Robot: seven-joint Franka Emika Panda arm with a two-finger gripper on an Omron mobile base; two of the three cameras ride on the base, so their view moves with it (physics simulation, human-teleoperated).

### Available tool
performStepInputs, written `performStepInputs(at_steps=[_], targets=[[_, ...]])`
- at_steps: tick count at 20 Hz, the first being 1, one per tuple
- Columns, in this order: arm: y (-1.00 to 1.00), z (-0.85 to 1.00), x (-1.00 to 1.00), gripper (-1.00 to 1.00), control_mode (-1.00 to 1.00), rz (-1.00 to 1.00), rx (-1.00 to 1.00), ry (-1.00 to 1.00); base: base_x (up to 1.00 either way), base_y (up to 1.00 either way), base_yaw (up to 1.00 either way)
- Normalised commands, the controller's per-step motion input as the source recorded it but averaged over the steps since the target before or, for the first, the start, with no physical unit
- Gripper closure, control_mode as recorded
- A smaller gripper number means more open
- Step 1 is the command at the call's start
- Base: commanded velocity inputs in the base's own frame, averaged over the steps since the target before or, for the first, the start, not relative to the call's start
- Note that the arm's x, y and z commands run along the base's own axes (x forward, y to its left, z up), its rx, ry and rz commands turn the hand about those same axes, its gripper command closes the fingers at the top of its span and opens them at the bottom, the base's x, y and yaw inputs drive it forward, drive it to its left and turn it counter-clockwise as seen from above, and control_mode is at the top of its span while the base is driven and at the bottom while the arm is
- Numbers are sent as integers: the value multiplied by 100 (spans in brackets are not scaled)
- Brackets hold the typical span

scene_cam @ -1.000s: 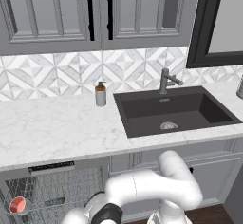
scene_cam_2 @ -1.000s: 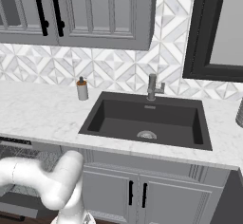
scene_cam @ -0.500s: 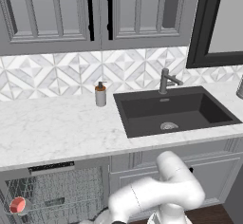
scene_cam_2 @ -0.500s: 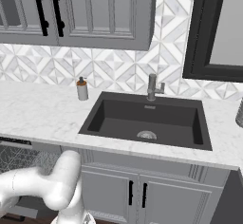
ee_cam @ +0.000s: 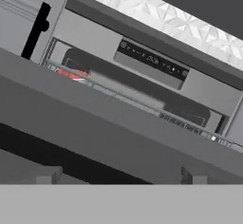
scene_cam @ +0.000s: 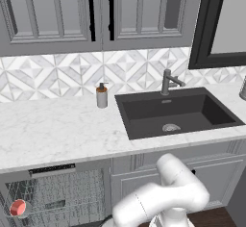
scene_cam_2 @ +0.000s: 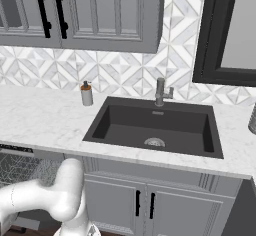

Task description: Pick up the cup and bowl from the counter, place them in the dishwasher, and close the dishwasher door.

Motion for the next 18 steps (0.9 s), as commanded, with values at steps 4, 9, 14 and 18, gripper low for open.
performStepInputs(at_steps=[4,9,14,18], targets=[[-32,-86,31,-100,-100,0,0,9,0,0,0],[-20,-21,54,-100,-100,0,-1,2,0,0,0],[-17,0,48,-100,-100,0,-2,0,0,0,0],[-38,1,59,-100,-100,0,-1,0,0,0,0]])
